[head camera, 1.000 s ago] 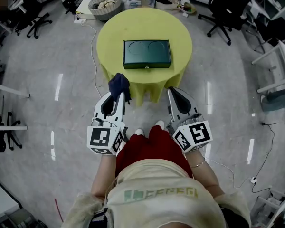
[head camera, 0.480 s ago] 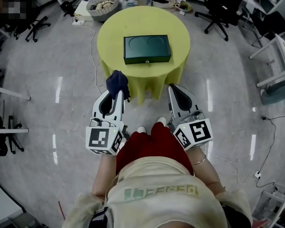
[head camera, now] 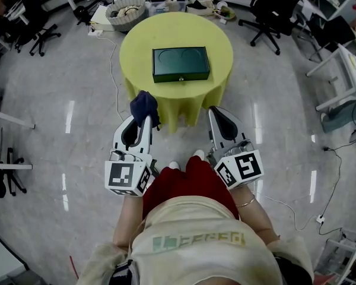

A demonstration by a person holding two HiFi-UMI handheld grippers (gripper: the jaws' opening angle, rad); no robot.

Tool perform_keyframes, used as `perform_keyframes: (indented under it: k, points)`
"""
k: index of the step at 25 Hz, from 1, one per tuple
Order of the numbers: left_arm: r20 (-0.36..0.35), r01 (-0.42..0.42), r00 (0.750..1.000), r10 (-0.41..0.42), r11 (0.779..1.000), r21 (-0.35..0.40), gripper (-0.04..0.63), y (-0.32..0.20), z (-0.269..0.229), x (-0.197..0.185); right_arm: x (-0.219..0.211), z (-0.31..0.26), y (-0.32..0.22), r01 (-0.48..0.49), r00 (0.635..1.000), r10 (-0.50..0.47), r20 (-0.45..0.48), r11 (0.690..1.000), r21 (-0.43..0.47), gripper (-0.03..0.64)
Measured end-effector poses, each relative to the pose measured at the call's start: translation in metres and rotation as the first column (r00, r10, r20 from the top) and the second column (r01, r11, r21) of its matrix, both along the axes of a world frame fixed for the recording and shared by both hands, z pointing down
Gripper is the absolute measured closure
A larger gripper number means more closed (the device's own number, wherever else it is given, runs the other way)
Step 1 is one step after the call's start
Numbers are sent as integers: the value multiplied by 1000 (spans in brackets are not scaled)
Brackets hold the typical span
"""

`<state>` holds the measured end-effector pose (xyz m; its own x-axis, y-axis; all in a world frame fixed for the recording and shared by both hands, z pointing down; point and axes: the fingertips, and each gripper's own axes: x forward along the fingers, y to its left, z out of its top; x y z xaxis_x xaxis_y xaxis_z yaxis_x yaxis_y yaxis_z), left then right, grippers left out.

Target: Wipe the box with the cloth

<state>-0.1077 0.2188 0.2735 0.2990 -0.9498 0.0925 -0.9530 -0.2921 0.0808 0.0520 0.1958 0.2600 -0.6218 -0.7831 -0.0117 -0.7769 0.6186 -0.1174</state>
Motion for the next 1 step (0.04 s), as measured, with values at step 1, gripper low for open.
perform_keyframes:
  k: [1]
  points:
    - [0, 0, 1000, 0, 1000, 0, 534, 2, 0, -1, -1, -1, 2, -1, 1000, 1, 0, 1000, 1, 580]
